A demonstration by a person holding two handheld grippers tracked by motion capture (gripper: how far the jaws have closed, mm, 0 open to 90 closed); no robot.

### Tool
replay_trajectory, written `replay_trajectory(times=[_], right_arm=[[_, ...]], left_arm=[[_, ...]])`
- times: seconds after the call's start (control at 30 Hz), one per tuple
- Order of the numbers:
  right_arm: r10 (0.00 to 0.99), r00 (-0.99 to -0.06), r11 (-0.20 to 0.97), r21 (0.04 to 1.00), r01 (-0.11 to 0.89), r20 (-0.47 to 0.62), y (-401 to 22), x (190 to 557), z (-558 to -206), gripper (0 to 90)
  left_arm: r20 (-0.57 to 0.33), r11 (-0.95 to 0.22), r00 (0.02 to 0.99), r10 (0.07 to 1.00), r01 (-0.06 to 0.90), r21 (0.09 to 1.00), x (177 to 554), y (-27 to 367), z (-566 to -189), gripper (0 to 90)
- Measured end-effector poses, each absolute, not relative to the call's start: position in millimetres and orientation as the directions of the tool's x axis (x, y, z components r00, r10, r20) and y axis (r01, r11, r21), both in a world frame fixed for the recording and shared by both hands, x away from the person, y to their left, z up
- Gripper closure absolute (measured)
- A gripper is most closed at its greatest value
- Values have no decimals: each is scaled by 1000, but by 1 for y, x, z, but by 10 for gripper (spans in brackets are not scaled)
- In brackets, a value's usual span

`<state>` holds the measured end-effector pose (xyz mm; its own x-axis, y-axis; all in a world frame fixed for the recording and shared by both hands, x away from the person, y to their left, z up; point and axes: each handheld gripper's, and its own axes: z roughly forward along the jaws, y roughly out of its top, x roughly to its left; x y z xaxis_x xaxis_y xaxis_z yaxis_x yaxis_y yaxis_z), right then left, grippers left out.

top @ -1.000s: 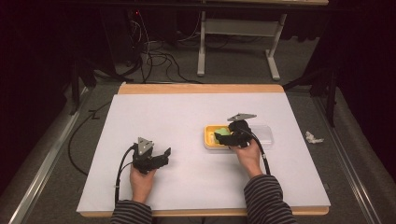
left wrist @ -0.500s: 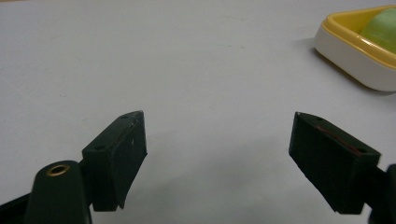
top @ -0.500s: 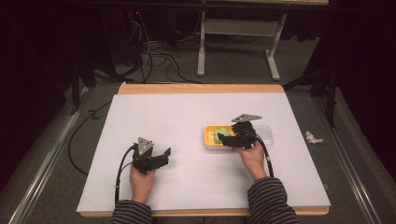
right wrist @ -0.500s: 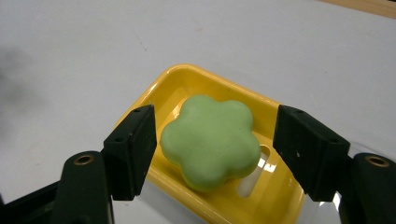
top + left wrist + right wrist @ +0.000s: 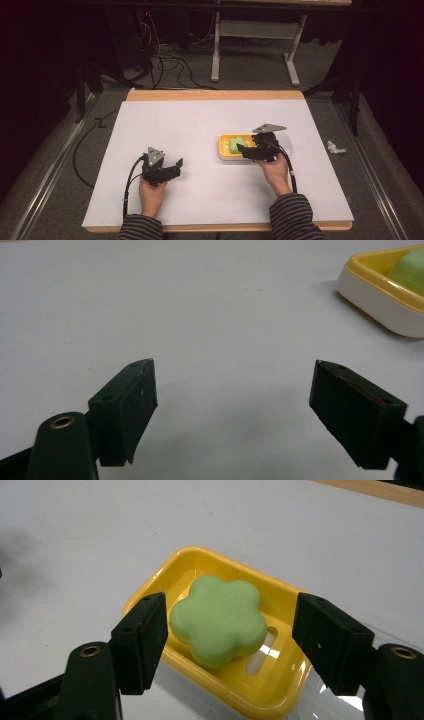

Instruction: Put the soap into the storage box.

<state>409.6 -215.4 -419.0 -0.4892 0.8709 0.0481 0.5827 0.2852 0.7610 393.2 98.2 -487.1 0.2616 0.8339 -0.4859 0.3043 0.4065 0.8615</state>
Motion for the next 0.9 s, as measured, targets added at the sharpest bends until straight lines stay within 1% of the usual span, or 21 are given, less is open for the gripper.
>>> replay_trajectory(times=[0.9], right_arm=[[876,-480,273,778,566,42,-232,391,-414,313]], left_arm=[[-485,406,260,835,303,862,393,98,-487,197]])
